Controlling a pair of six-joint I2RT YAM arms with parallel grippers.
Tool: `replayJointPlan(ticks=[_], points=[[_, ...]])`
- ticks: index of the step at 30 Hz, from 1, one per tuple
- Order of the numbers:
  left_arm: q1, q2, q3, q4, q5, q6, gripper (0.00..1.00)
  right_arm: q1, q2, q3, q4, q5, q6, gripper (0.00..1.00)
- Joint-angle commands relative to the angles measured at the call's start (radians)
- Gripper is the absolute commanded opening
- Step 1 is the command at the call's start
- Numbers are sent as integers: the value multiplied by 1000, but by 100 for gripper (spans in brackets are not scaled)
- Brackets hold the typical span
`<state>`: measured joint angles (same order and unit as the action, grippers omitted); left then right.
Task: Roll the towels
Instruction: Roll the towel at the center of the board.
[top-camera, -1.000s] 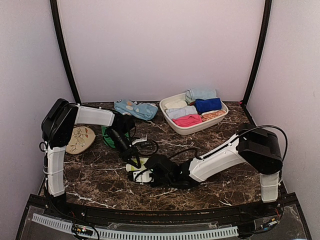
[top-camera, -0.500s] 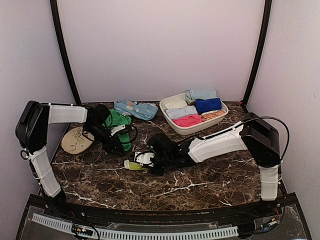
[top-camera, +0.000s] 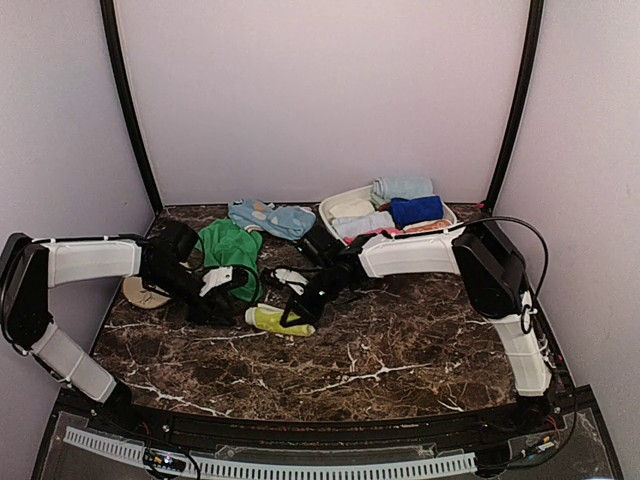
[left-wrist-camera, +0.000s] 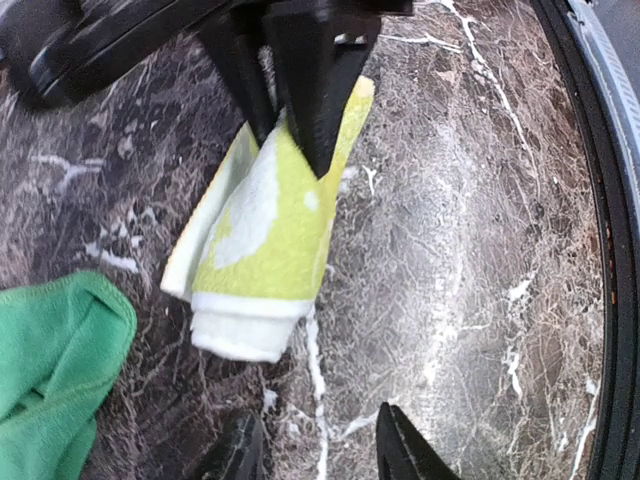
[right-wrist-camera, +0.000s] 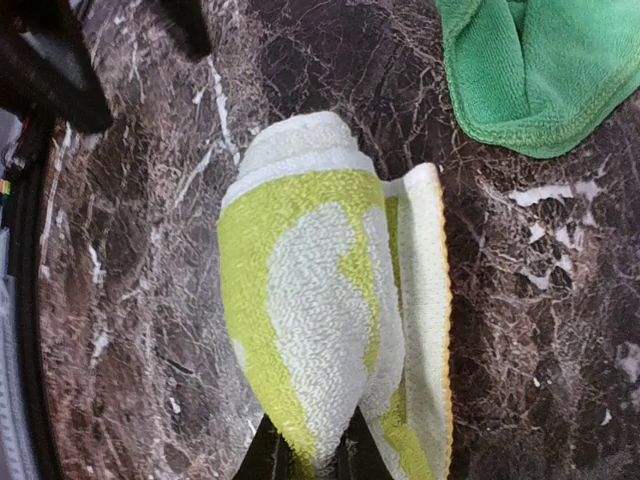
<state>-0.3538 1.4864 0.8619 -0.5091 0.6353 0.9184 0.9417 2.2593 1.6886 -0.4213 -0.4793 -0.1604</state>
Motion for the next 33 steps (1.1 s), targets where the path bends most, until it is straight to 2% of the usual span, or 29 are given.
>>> replayJointPlan(ticks=[1,5,9,14,18,24,26,28,33], points=[[-95,-58,-9,83,-74,50,41,-44,144,41,-215,-205,168,0],[-196,-27,-17,196,-175,27,43,-67,174,34,-182,-299,257,2],[-253,10,-5,255,-215,24,45,-72,188,32,-180,-309,288,2],[-344,85,-17,378,-336,52,46,-76,193,38,-172,-308,300,3],[-353,155,-10,417,-403,57,46,-77,181,26,-146,-317,309,6],[-353,223,-50,480,-512,92,48,-80,169,24,-127,-318,304,17],[-353,222,-58,515,-535,86,49,-83,171,29,-127,-335,304,17],[-360,225,-71,562,-580,80,58,-87,173,25,-115,-363,314,15],[-374,235,-100,581,-623,108,60,-95,168,8,-77,-433,347,11]])
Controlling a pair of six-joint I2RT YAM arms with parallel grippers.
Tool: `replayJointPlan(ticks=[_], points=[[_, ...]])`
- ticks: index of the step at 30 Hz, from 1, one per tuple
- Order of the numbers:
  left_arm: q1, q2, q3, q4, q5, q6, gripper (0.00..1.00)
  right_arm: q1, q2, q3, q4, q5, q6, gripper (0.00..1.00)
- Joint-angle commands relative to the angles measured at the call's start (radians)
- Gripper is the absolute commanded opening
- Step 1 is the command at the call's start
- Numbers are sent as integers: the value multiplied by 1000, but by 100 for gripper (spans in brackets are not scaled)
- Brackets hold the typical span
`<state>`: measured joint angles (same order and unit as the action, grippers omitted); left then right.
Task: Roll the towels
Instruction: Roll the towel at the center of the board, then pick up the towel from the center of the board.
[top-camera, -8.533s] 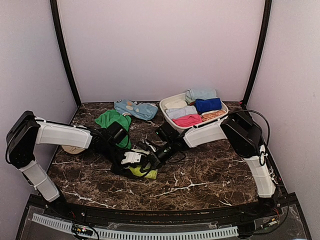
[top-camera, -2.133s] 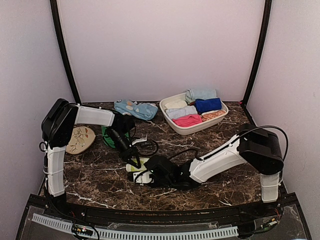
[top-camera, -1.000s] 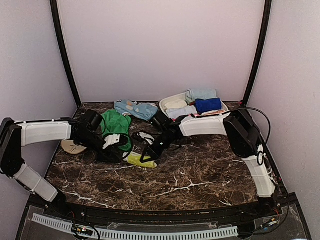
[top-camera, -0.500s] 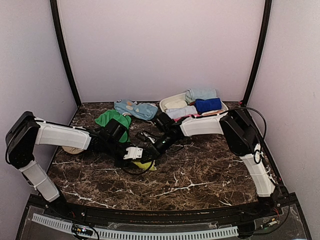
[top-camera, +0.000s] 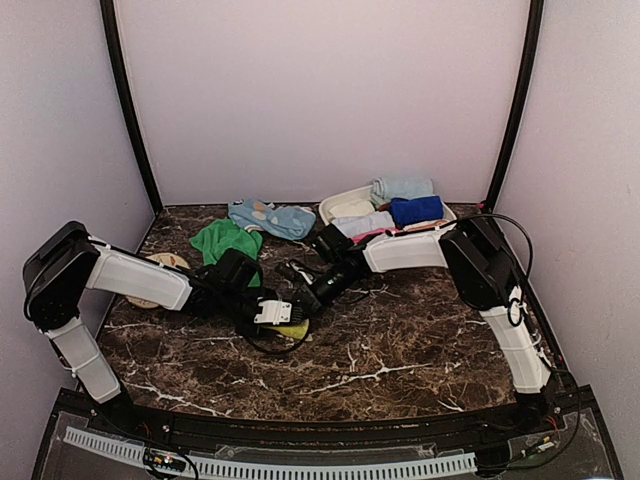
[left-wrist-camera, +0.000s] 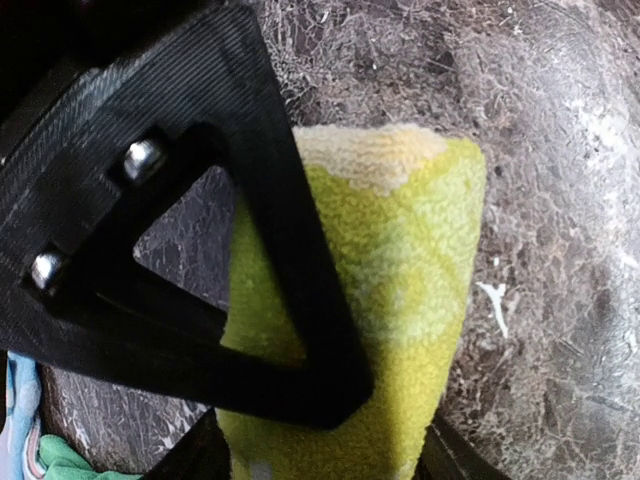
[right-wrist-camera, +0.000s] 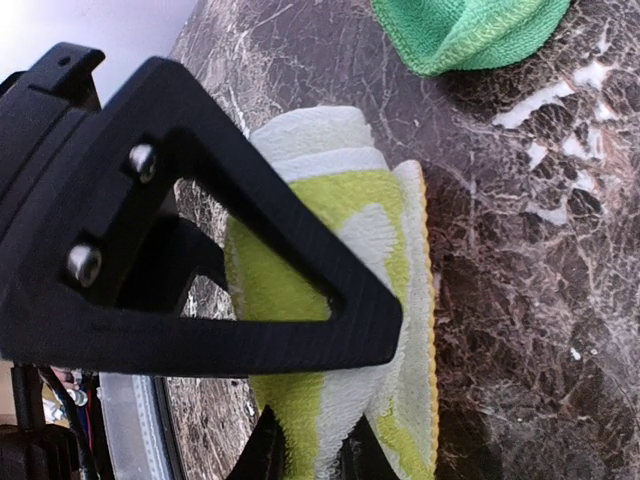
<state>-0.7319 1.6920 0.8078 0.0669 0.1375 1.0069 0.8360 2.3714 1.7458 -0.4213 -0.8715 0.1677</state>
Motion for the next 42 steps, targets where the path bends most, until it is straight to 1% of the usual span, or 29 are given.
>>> replayJointPlan(ticks=[1,3,8,9,10,11,12,13,14,17,18,20,25,27,28,30,33,37,42], points=[[3,37,-51,12,-135,23,61,11,53,-51,-71,-55,24,11],[2,54,-40,16,-155,21,60,11,49,-52,-65,-74,28,10],[-7,78,-18,15,-166,18,54,11,40,-58,-31,-138,54,10],[-11,85,-23,24,-175,32,53,11,35,-64,-8,-154,67,10],[-14,94,-30,32,-186,50,49,10,29,-68,8,-164,78,12],[-17,106,-34,33,-193,64,42,10,25,-68,15,-167,85,14],[-18,115,-32,27,-196,73,28,6,21,-64,17,-162,88,17],[-18,120,-23,5,-196,65,11,1,16,-63,17,-149,90,21],[-18,123,-9,-22,-192,50,1,-6,8,-64,19,-134,94,24],[-16,99,28,-114,-146,-3,0,-37,-51,-98,48,-40,88,31],[-11,84,42,-152,-119,-31,0,-52,-83,-123,69,17,90,39],[6,56,93,-258,-40,-100,0,-81,-159,-172,111,144,79,46],[75,9,249,-502,181,-252,0,-143,-386,-354,291,331,60,48],[108,8,311,-576,285,-313,0,-150,-461,-409,345,340,39,49],[147,12,343,-611,338,-341,0,-150,-492,-438,375,340,39,49],[184,25,394,-663,412,-389,0,-149,-542,-503,455,303,39,50],[214,37,446,-704,500,-442,0,-136,-580,-564,551,252,87,51],[216,40,483,-717,561,-485,0,-81,-590,-579,629,226,122,52],[218,50,529,-736,596,-510,0,-33,-549,-558,724,203,196,52]])
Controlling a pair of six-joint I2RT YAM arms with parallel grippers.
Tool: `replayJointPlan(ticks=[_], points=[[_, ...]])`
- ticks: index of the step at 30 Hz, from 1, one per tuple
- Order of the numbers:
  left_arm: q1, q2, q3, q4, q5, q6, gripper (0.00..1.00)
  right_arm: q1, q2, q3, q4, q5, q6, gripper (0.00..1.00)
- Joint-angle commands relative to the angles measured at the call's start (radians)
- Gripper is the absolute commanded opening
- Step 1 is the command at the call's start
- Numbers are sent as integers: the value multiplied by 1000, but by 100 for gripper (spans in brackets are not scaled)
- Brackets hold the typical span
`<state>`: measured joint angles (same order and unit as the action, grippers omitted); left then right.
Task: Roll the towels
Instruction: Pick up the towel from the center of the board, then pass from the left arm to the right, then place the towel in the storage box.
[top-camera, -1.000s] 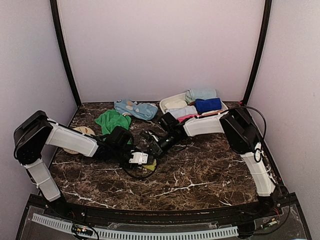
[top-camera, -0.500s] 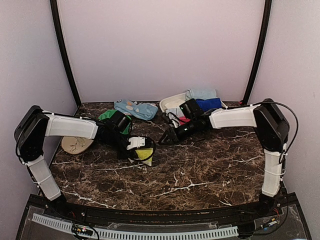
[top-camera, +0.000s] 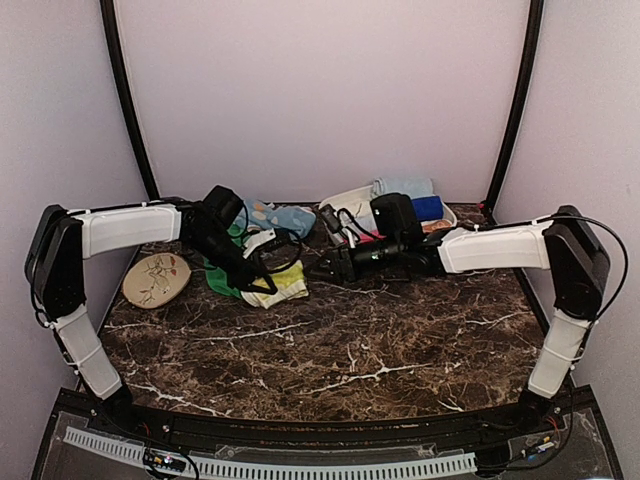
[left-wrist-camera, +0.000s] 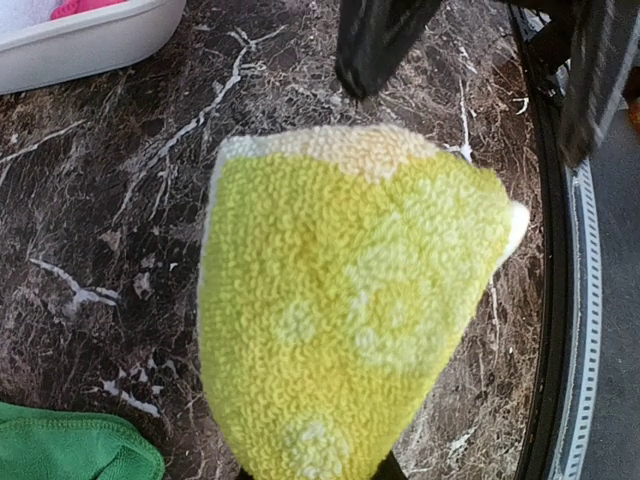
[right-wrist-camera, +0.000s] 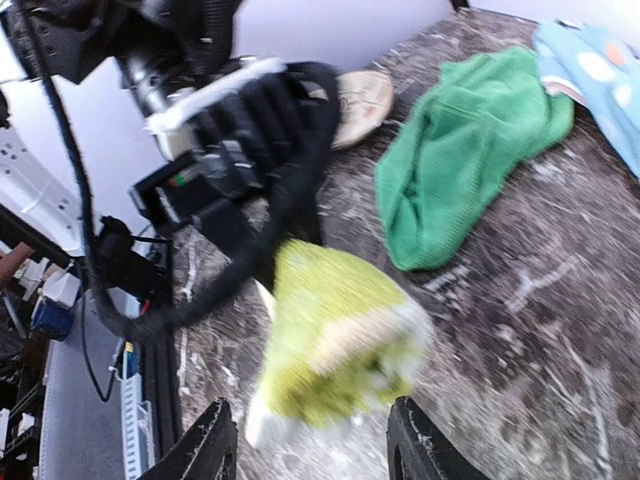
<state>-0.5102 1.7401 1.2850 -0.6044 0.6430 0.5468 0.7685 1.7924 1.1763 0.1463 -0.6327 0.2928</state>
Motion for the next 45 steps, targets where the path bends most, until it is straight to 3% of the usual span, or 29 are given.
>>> replayJointPlan(ticks=[1,9,15,17,20,21,23,24,26,27,30,34,39,45], points=[[-4,2,57,-64,90,-54,0,42,42,20,164,-38,80,52],[-5,-19,75,-98,170,-27,0,70,135,69,206,-66,131,53],[-4,-46,69,-129,252,22,0,68,156,62,380,-161,226,25],[-5,-70,53,-111,290,30,0,68,167,50,474,-219,296,19],[-5,-99,37,-63,305,16,0,62,196,27,658,-317,445,0],[-5,-106,36,-45,298,6,2,58,203,21,696,-331,490,0],[-4,-115,37,-5,266,-24,18,36,205,14,701,-339,534,0],[-4,-118,38,11,240,-39,35,20,194,9,664,-328,524,0],[-3,-124,43,27,195,-51,94,-27,143,-1,504,-271,442,0],[-3,-129,43,31,170,-50,99,-58,112,4,400,-244,386,0],[9,-143,42,40,112,-42,99,-176,31,54,61,-175,213,0],[50,-160,43,60,65,-50,99,-382,-27,105,-191,-155,163,0],[85,-162,48,52,52,-45,95,-569,-61,170,-366,-107,112,0],[94,-148,44,14,34,-25,89,-707,-7,264,-491,-110,101,0]])
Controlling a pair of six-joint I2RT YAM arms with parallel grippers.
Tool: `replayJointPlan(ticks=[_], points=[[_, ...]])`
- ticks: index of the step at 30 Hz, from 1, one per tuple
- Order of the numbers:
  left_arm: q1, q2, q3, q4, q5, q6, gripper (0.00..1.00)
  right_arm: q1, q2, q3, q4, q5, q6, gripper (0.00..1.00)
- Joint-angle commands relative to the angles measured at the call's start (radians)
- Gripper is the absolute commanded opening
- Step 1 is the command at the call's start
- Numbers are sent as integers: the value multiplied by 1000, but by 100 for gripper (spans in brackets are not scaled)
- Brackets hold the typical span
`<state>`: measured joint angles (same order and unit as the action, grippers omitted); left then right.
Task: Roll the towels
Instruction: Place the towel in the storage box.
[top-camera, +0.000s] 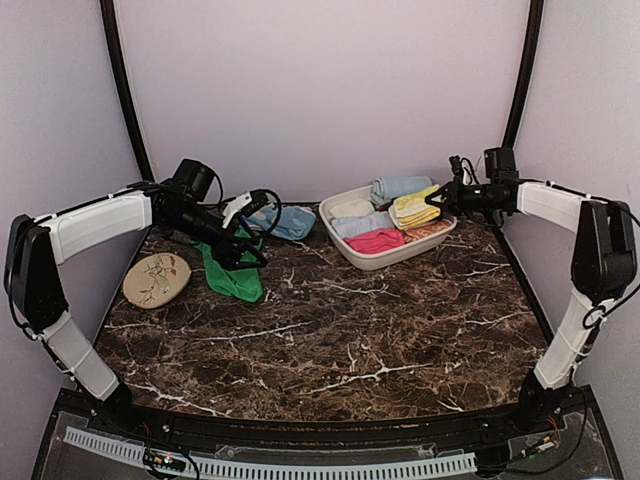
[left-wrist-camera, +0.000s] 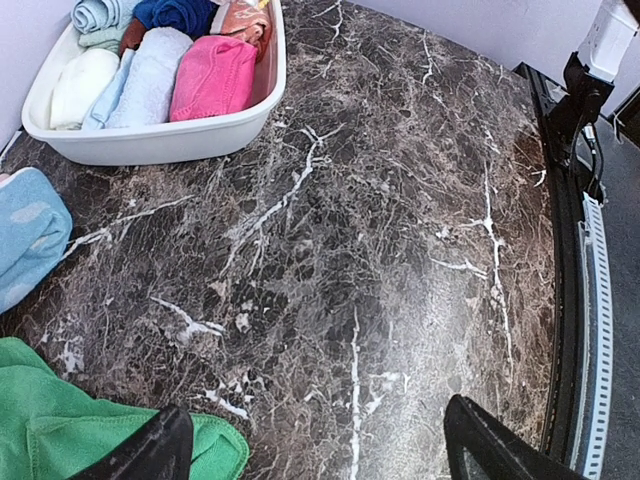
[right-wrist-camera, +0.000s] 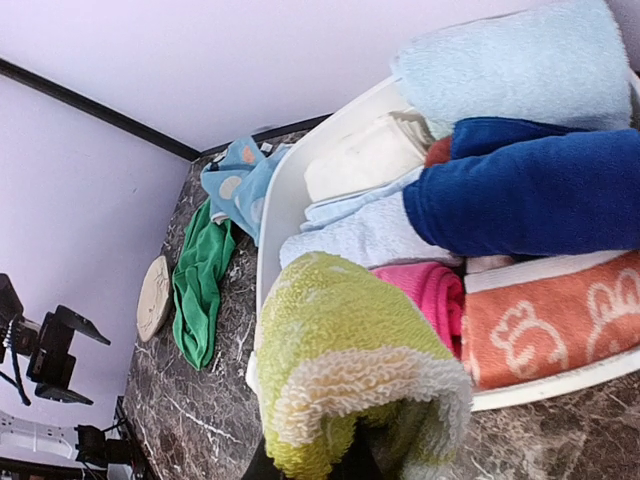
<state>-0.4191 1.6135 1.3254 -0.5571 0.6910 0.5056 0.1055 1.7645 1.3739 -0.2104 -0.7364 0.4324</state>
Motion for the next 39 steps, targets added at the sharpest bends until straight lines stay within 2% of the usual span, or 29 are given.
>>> replayJointPlan(ticks=[1,6,16,28,34,35,37,39], points=[[3,-21,2,-32,-17,16,89,-56,39,82,-153,-10,-42,0],[9,-21,1,-30,-21,13,88,-73,147,218,-313,43,-117,0],[24,-15,4,-48,-46,15,89,-75,339,430,-405,121,-135,0],[37,-5,-11,-52,-47,20,89,-72,496,642,-515,269,-278,2],[40,25,15,-62,-50,19,89,-46,498,633,-556,408,-383,19],[39,28,21,-64,-50,19,89,-43,491,624,-560,438,-395,23],[41,29,24,-64,-56,19,89,-36,460,593,-548,498,-414,38],[41,29,23,-63,-56,17,89,-32,410,545,-503,529,-415,43]])
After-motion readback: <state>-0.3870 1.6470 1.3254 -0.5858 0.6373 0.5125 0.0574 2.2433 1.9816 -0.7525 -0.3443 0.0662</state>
